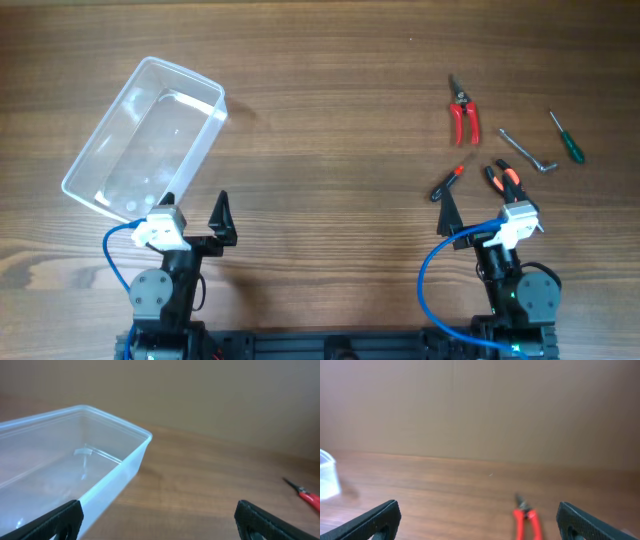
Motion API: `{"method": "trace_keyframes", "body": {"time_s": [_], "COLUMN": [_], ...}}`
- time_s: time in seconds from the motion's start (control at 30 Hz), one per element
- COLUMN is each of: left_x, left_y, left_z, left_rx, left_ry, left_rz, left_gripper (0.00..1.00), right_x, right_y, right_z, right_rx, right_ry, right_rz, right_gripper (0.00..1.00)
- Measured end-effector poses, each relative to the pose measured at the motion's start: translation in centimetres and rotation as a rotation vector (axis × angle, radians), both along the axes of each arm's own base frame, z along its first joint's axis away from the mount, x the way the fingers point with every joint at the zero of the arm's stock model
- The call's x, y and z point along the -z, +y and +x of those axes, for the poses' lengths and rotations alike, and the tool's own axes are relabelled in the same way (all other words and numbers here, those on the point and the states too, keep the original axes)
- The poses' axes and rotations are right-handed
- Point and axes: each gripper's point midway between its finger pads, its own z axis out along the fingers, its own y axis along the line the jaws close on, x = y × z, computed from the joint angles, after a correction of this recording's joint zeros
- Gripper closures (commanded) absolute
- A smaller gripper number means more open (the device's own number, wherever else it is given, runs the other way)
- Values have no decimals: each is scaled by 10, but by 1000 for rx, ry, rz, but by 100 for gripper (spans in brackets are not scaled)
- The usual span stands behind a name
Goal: Pack container
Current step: 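Grasp the clear plastic container rim with the left gripper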
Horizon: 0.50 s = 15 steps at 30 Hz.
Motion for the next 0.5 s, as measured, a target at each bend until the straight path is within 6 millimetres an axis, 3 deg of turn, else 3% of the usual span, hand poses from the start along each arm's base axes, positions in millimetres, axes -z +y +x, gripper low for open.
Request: {"method": "trace_keyframes", "body": {"time_s": [0.1,0.3,0.5], "left_x": [7,-25,-43], "left_y": [6,20,33], "left_z": [-5,-2,10], "left_rx": [-41,-137,-269], "left_ry": [119,283,683], "left_rz": [-19,-58,-74], "left_gripper": [0,0,0], "right_x": [12,6,4], "right_y": [3,15,25], "right_z": [5,26,61], "right_rx": [-16,-84,-142], "right_ry": [99,306,747], "right_rz": [59,76,31], "right_gripper": [0,0,0]}}
